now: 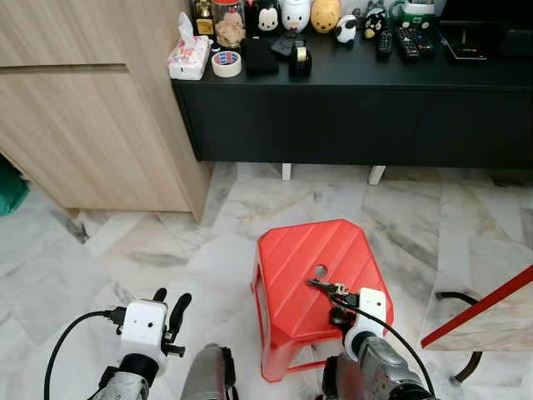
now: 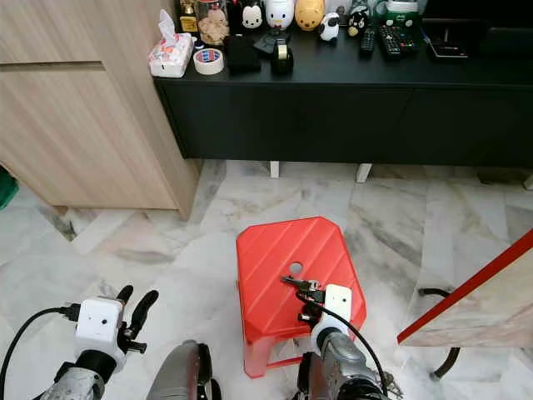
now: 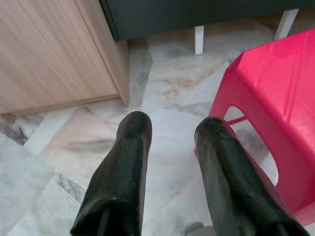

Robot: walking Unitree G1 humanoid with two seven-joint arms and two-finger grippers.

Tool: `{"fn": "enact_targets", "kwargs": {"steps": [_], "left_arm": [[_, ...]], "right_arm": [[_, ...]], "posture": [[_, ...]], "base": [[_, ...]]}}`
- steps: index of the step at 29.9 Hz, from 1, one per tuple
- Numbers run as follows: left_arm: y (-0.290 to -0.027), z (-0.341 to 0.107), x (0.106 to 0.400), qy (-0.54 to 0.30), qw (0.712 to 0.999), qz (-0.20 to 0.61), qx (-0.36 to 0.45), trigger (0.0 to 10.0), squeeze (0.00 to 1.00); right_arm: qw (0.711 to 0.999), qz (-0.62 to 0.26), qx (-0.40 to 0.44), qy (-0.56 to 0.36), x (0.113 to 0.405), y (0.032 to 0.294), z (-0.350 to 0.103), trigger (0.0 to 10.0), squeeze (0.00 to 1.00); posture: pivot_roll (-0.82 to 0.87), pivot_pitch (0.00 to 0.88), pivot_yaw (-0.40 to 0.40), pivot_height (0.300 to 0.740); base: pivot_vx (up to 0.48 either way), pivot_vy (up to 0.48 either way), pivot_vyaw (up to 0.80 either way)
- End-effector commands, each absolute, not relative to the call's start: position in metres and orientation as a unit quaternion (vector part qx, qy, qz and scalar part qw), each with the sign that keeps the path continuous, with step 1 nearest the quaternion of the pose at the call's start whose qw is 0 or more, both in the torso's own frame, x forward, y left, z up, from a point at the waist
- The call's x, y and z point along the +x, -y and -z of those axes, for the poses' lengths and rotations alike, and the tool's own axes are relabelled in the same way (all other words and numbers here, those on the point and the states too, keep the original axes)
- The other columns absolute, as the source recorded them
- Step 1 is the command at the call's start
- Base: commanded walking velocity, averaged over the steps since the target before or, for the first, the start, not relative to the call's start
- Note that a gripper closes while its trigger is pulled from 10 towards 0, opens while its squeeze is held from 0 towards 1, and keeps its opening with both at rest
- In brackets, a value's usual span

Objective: Hang keys on a hook

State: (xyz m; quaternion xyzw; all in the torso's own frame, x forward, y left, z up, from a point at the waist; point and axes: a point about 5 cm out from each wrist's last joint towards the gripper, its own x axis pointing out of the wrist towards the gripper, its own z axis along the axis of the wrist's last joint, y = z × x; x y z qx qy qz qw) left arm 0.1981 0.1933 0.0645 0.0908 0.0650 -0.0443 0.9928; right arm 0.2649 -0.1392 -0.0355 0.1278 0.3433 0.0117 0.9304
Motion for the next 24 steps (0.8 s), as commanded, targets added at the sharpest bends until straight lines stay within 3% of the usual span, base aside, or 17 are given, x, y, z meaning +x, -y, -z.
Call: {"fn": "enact_targets", "kwargs": {"steps": [1, 11, 24], "left_arm": [[-0.194, -0.057, 0.193, -0.083, 0.992, 0.042, 0.090, 10.0, 0.00], [-0.194, -0.052, 0.197, -0.087, 0.991, 0.041, 0.090, 10.0, 0.00], [-0.200, -0.031, 0.216, -0.106, 0.990, 0.025, 0.094, 10.0, 0.00]], "right_arm": [[0.926, -0.021, 0.127, -0.356, 0.261, 0.134, 0.039, 0.0, 0.00], [0.929, -0.027, 0.117, -0.349, 0.261, 0.135, 0.038, 0.0, 0.00], [0.954, -0.019, 0.108, -0.278, 0.268, 0.144, 0.027, 0.0, 0.00]], "posture": [[0.12, 0.191, 0.017, 0.641], [0.11, 0.172, 0.010, 0.641], [0.08, 0.053, -0.005, 0.641]], "base": [[0.000, 0.000, 0.00], [0.000, 0.000, 0.00], [0.000, 0.000, 0.00]]}}
